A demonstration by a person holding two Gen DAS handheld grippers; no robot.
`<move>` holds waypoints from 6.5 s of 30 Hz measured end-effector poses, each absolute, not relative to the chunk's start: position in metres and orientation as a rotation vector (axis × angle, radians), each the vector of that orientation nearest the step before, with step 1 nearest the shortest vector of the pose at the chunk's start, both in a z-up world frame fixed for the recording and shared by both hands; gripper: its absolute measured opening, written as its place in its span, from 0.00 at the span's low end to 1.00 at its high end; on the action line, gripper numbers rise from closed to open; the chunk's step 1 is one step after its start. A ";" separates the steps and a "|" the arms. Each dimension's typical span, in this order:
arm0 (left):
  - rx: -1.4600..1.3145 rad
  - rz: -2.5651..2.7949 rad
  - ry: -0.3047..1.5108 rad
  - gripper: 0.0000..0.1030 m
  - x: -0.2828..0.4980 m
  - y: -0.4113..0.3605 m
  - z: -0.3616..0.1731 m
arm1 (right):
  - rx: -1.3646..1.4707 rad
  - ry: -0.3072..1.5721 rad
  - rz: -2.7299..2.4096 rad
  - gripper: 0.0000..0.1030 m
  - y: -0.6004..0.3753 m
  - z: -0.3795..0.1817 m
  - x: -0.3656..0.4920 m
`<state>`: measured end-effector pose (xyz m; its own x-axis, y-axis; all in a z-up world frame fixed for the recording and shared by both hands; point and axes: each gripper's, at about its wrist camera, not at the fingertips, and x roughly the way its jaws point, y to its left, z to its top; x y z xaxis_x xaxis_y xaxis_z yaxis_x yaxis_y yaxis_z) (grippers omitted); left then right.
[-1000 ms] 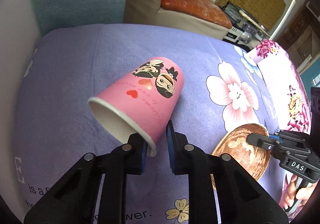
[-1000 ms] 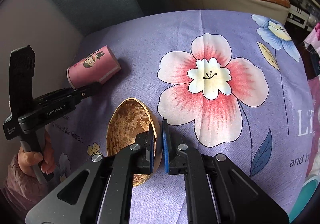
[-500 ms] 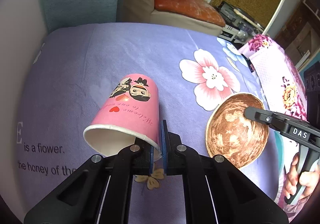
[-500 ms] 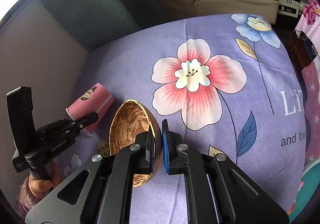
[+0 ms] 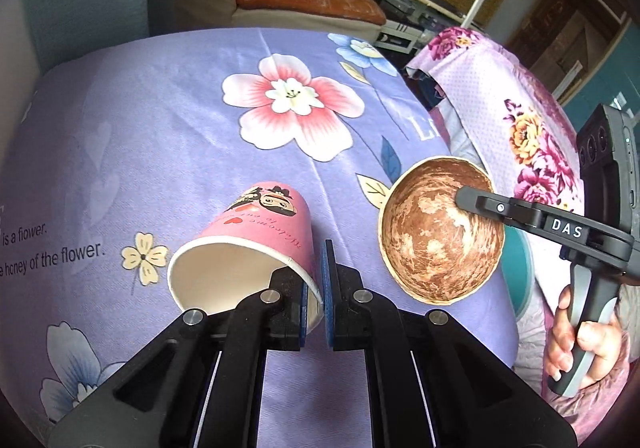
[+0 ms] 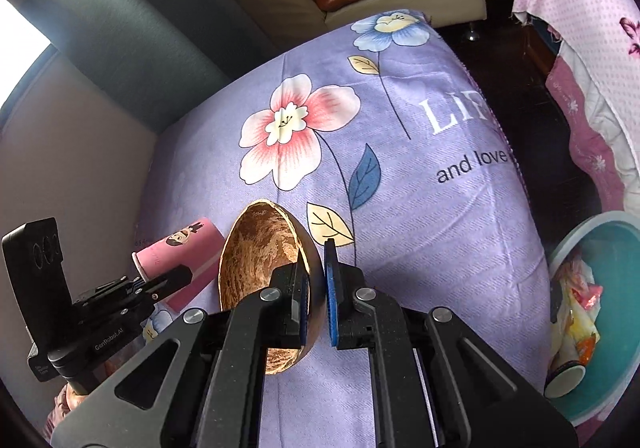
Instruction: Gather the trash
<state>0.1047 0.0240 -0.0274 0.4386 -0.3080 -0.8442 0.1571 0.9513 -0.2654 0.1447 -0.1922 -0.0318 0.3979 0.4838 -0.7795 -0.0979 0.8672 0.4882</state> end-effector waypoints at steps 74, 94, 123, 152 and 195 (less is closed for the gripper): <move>0.222 -0.286 1.030 0.60 0.073 -0.075 -0.028 | 0.382 1.048 0.210 0.07 -0.268 -0.012 0.078; 0.376 -0.487 1.062 0.60 0.073 -0.249 -0.043 | 0.546 0.937 -0.047 0.08 -0.438 -0.033 0.027; 0.311 -0.462 1.179 0.89 0.097 -0.300 -0.090 | 0.586 1.032 -0.135 0.13 -0.489 -0.093 0.028; 0.099 -0.312 1.171 0.92 0.090 -0.211 -0.056 | 0.414 1.095 -0.071 0.87 -0.421 -0.064 0.031; 0.035 -0.260 0.981 0.96 0.032 -0.132 -0.008 | 0.132 1.076 -0.076 0.93 -0.332 -0.013 -0.008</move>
<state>0.0316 -0.1323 -0.0082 0.5278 -0.2015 -0.8251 0.2331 0.9685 -0.0874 -0.0084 -0.3324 -0.0132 0.4733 0.0028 -0.8809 0.1260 0.9895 0.0709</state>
